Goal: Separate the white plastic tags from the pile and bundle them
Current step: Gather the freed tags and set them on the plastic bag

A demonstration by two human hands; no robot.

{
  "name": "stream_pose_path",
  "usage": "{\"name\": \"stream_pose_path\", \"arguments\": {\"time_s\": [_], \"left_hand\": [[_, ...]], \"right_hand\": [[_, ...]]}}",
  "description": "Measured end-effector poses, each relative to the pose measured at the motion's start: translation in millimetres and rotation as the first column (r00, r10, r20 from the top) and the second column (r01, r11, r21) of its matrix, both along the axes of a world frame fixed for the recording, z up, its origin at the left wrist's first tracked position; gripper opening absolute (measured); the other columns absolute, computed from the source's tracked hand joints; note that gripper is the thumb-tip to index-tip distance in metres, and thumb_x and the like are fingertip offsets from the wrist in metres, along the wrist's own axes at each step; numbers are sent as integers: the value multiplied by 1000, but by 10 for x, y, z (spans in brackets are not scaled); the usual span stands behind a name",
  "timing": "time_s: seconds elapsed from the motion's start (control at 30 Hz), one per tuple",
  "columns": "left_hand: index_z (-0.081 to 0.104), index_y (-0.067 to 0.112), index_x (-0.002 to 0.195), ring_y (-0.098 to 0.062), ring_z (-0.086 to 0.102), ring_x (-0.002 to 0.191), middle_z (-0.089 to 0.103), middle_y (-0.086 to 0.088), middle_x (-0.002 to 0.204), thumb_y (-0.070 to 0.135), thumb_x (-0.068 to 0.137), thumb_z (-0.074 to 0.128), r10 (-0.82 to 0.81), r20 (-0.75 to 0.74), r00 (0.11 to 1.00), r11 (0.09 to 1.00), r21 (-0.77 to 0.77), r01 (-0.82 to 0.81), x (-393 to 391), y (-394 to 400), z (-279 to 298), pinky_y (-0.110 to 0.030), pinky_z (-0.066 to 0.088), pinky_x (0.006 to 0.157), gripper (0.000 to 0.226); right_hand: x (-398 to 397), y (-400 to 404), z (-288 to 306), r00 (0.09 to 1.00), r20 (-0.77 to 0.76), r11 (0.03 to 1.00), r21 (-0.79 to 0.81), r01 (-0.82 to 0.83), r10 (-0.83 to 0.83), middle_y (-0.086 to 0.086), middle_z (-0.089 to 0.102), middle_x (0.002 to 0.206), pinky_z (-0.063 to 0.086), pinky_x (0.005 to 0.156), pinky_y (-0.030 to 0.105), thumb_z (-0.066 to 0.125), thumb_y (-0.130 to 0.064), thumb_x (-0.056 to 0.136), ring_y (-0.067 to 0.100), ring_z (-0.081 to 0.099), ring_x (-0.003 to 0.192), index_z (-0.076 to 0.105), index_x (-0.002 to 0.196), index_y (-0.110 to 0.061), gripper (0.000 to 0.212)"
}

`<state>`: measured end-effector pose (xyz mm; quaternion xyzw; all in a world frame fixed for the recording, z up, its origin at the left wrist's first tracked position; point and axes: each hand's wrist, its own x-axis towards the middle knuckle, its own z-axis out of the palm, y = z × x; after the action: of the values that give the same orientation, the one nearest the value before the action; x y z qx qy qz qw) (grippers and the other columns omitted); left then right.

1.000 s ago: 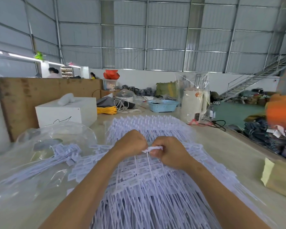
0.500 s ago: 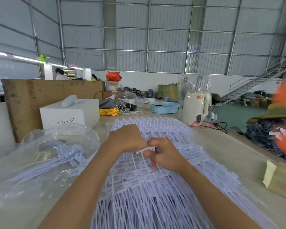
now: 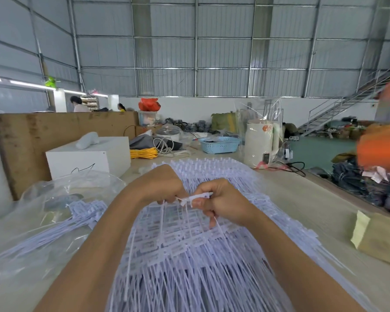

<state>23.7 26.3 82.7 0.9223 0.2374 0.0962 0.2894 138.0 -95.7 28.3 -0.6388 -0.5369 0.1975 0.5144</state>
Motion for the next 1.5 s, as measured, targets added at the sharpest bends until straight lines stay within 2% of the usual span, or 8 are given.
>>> {"name": "stream_pose_path", "arguments": {"time_s": [0.33, 0.43, 0.53, 0.63, 0.83, 0.97, 1.23, 1.5], "left_hand": [[60, 11, 48, -12, 25, 39, 32, 4, 41, 1, 81, 65, -90, 110, 990, 959, -258, 116, 25, 152, -148, -16, 22, 42, 35], [49, 10, 52, -14, 38, 41, 43, 0, 46, 3, 78, 68, 275, 90, 957, 959, -93, -267, -99, 419, -151, -19, 32, 45, 33], [61, 11, 59, -14, 40, 44, 47, 1, 43, 8, 88, 61, 74, 206, 976, 971, -238, -23, -77, 275, -75, -22, 32, 49, 29], [72, 8, 80, -13, 46, 49, 57, -2, 50, -6, 85, 48, -137, 221, 966, 960, -210, 184, -43, 4, 31, -22, 35, 49, 28], [68, 25, 114, 1, 53, 86, 60, 17, 100, -1, 85, 57, -246, 52, 968, 961, 142, 237, -214, 64, 198, -22, 43, 72, 41], [56, 28, 114, -8, 51, 94, 53, 10, 104, 6, 85, 63, -262, 7, 965, 938, 238, 253, -91, -8, 20, -22, 44, 79, 38], [41, 26, 105, -8, 53, 82, 49, 4, 109, 20, 86, 67, -331, 146, 932, 932, 204, 299, -151, 67, -141, -26, 47, 69, 34], [59, 31, 103, -19, 57, 82, 62, 1, 95, 9, 84, 62, -358, 179, 917, 850, 470, 240, -244, 120, -255, -41, 49, 74, 28]], "right_hand": [[277, -264, 55, 951, 191, 958, 109, -265, 241, -8, 48, 53, 44, 40, 14, 56, -1, 78, 4, 45, 45, 64, 67, -14, 19], [548, -693, 329, 938, -321, 803, 590, 88, 133, -28, 29, 97, 31, 52, -6, 30, -3, 95, -18, 34, 80, 39, 78, -38, 39], [896, -858, 293, 704, -708, 722, 455, 521, -61, -9, 49, 84, 42, 48, 7, 36, -2, 96, -6, 48, 54, 51, 79, -13, 25], [751, -687, 144, 679, -733, 870, 359, 337, 39, 6, 38, 70, 37, 35, 11, 31, 1, 95, 3, 41, 38, 44, 80, -3, 20], [411, -397, 56, 736, -677, 959, 226, 173, 27, 7, 43, 72, 29, 32, 12, 48, -3, 89, 4, 40, 42, 44, 76, -5, 14], [99, -111, 82, 982, -189, 990, 136, 49, -22, 5, 39, 67, 31, 42, 17, 63, -14, 86, 9, 37, 52, 43, 78, -8, 22], [-86, -27, 136, 952, 307, 997, -67, 37, -15, -1, 43, 61, 30, 42, 19, 60, -20, 92, 6, 33, 41, 58, 83, -5, 17], [2, -62, 89, 996, 86, 1000, -7, -20, 20, 1, 38, 55, 30, 42, 18, 60, -13, 91, 6, 32, 39, 59, 72, -13, 19]]}}
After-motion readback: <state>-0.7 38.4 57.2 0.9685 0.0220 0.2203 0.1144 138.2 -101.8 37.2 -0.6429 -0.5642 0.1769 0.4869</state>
